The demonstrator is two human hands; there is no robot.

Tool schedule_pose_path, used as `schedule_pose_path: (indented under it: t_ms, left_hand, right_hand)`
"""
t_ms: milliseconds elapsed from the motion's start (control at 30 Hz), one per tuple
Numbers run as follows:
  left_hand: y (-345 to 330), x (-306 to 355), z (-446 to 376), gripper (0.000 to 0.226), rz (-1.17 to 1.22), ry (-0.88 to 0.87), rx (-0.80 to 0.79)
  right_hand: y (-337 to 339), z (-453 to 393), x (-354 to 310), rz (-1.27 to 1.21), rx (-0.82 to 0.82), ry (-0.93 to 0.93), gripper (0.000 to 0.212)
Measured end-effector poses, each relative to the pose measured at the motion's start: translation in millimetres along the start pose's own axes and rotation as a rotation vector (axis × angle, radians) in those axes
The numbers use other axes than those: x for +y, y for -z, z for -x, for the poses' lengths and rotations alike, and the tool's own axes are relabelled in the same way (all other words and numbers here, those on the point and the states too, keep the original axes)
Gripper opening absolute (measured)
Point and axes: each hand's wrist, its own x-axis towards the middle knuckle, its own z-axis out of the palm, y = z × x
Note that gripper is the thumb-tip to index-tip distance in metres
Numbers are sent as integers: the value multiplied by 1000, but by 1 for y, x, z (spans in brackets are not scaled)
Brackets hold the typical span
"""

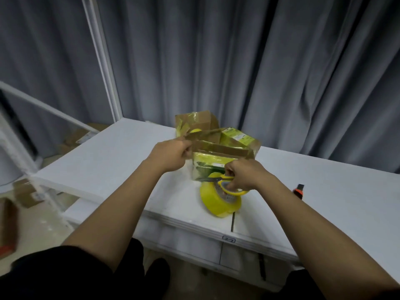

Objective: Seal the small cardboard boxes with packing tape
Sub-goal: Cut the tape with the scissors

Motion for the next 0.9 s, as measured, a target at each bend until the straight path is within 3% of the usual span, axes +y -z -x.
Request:
schedule_pose_path:
  t_ms: [233, 500, 633, 800, 900]
  left_hand:
    - [-44, -63, 36, 14, 195, 179, 13]
    - [-48, -68, 32, 11, 397, 342, 182]
    - [-39, -41, 22, 8, 419, 291, 245]
    - [-22, 13, 8, 11, 475, 170, 204]
    - [-19, 47, 0, 12, 608, 149, 139]
  right_hand:
    - [-20, -28, -38, 120, -17, 59, 26]
    - [-45, 13, -10, -96, 142, -52, 39]
    - [-58, 46, 14, -126, 94, -217, 41]
    - [-74, 84, 43, -170, 167, -530, 36]
    - [-86, 97, 57, -245, 46, -718, 36]
